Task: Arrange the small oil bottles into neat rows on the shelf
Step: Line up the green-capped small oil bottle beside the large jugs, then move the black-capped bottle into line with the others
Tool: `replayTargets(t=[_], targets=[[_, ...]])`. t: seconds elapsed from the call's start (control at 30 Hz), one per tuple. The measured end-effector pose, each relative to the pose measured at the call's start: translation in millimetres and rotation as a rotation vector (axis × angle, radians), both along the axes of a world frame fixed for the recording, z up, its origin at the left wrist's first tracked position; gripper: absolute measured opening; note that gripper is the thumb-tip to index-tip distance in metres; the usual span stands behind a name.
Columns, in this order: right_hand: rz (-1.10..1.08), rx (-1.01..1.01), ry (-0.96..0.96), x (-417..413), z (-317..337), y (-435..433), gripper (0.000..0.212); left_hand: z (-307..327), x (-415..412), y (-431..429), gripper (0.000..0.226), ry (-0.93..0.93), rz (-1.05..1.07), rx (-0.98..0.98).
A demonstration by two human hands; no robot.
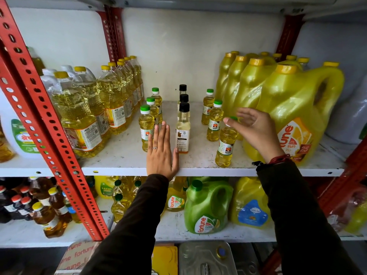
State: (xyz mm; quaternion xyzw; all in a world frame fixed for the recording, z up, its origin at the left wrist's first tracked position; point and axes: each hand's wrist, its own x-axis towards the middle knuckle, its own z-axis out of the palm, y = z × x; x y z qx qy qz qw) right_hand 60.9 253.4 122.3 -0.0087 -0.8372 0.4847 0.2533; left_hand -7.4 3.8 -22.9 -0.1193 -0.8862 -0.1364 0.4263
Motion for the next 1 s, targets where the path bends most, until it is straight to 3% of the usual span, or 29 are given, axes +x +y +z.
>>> replayTargets(t=[0.2,0.37,0.5,0.7,1.0], targets=[[0.131,0.148,0.184,-9,41,-43,0.057,-1,0,-1,0.073,0.030,-0.027,0.027],[0.273,0.306,0.026,-48,50,-84,0.052,0,0,-1,0.073,0.032,-0.033,0.011],[0.320,0.309,-0.108,-80,36,-99,0.048,-1,0,-2,0.074,0.025,-0.020,-0.014],[0.249,0.206,0.008,-90,16,-103,0.040,-1,0,-2,0.073,0.025,-0.013,-0.031],[0.097,0.310,0.117,-83,14,-112,0.043,-1,2,-1,0.072,0.005,-0.034,-0.017]])
